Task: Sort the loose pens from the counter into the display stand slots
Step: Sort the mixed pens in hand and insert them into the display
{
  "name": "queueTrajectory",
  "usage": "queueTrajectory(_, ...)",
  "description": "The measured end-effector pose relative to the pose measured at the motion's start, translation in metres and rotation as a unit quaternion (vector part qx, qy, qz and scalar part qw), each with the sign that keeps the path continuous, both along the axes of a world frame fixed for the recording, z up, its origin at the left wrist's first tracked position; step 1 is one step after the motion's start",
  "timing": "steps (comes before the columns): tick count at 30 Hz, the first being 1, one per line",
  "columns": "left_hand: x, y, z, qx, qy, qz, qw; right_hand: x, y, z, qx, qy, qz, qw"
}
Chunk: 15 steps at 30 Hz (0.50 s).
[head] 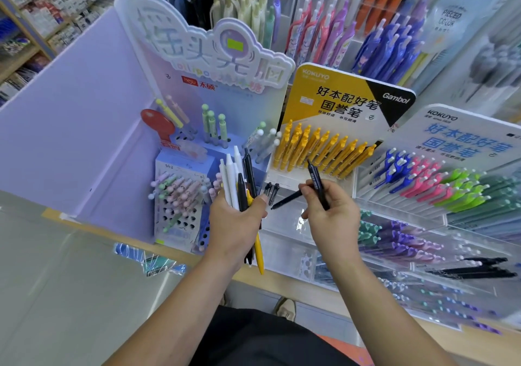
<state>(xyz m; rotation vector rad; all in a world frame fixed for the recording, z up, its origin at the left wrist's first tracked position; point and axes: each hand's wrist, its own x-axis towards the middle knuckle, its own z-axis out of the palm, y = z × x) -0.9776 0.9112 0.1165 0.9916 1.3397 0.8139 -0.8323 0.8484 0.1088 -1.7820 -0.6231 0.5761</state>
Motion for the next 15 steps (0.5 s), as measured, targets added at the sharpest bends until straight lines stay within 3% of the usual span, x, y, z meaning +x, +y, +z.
queueTrajectory(5, 0.001, -0.002, 0.001, -0.006, 0.003, -0.008, 1.000, 0.001, 0.000, -0.008, -0.009, -0.094, 0.024, 0.995)
queueTrajectory(15, 0.001, -0.001, 0.006, 0.001, -0.004, -0.071, 0.997, 0.006, -0.004, 0.041, 0.064, 0.033, -0.035, 0.997)
